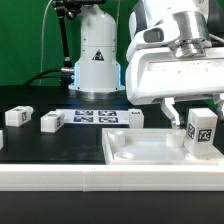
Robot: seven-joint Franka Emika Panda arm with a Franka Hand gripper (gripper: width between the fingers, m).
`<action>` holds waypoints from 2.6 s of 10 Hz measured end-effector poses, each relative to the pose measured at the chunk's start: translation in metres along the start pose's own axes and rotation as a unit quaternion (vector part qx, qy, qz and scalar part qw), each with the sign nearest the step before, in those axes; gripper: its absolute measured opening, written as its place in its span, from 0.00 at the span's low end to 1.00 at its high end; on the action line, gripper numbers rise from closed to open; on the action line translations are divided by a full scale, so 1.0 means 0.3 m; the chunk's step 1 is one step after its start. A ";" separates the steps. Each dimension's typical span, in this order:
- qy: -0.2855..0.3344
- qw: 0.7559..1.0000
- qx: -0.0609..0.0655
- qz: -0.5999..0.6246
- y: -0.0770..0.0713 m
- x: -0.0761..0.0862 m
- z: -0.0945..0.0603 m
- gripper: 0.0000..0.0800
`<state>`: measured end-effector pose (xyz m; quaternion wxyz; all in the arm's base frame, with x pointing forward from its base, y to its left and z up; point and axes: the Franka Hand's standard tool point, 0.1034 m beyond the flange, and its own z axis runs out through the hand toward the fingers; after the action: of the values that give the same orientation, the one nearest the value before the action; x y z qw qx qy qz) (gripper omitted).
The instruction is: Assemble one leg
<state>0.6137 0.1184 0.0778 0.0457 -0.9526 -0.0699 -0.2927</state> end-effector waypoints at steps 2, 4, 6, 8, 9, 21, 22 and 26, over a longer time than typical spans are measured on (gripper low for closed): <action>0.000 1.000 0.000 0.000 0.000 -0.001 0.000 0.81; 0.000 1.000 0.000 0.000 0.000 -0.001 0.001 0.81; -0.017 1.000 0.002 0.000 -0.003 0.034 -0.033 0.81; -0.025 1.000 0.002 -0.003 0.013 0.087 -0.074 0.81; -0.025 1.000 0.002 -0.004 0.011 0.080 -0.070 0.81; -0.359 0.932 0.049 0.004 -0.002 0.044 -0.028 0.81; -0.358 0.932 0.048 0.006 0.005 0.038 -0.021 0.81; -0.351 0.935 0.047 0.007 0.009 0.027 0.002 0.47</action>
Offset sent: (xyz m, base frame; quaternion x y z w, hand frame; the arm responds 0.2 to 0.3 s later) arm 0.0000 0.0000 0.0000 0.0000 0.0000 0.0000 1.0000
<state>0.6210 0.1168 0.0818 0.0650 -0.9919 -0.0883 0.0641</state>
